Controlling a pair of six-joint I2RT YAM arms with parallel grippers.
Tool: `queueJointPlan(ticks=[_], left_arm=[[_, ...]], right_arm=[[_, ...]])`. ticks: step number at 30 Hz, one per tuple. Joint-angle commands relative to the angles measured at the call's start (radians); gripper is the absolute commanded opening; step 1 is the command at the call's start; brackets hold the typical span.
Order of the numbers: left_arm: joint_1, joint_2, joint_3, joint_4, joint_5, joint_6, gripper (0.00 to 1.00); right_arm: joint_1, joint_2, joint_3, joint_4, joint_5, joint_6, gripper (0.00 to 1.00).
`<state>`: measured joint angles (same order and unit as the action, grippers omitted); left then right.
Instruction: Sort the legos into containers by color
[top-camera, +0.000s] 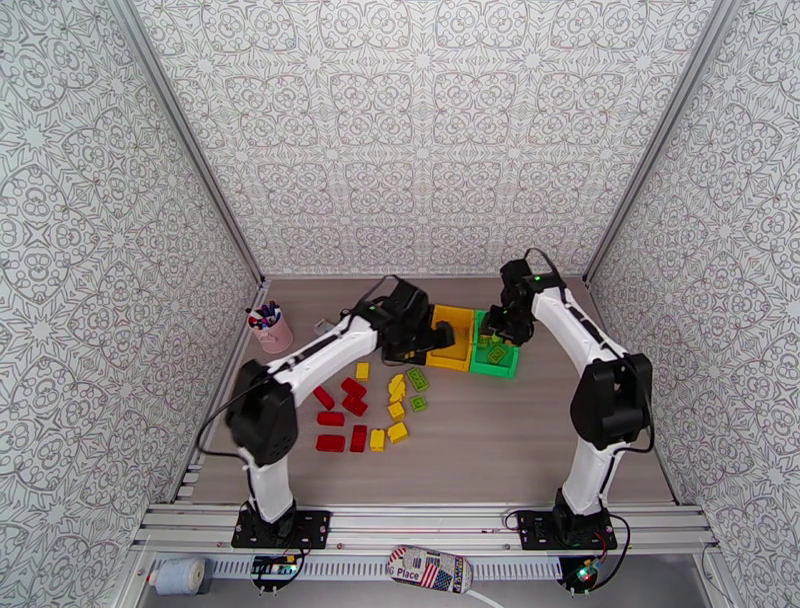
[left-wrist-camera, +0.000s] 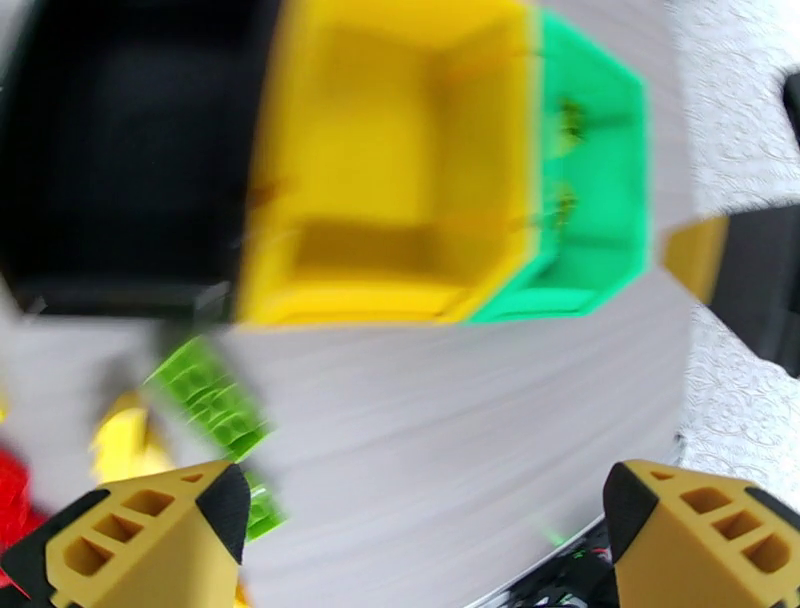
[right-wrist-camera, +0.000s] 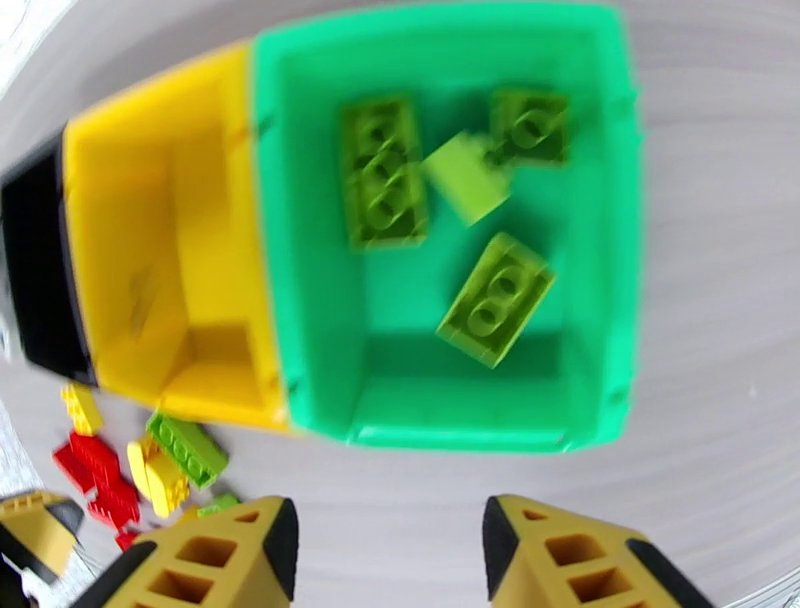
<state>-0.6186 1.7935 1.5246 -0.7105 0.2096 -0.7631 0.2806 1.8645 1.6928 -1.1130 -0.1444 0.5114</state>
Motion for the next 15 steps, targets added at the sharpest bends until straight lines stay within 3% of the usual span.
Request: queueJointPlan(ticks=[1,9,15], left_arm=[[0.047,-0.126,-0.112,0.016,-0.084,-0.033,0.99],[0.152,-0.353,-0.396,0.028,-0.108,-0.083,0.99],[0.180,-0.501,-0.564,0.017,-0.115,-0.124,0.99]], right_arm=[[0.089,-0.027,-0.036,0.033,-0.012,0.026,0.57],[0.311,0.055,-0.042,0.064,0.009,0.068,0.60],[0.433,0.136,-0.013,0.067,0.007,0.073,0.65]])
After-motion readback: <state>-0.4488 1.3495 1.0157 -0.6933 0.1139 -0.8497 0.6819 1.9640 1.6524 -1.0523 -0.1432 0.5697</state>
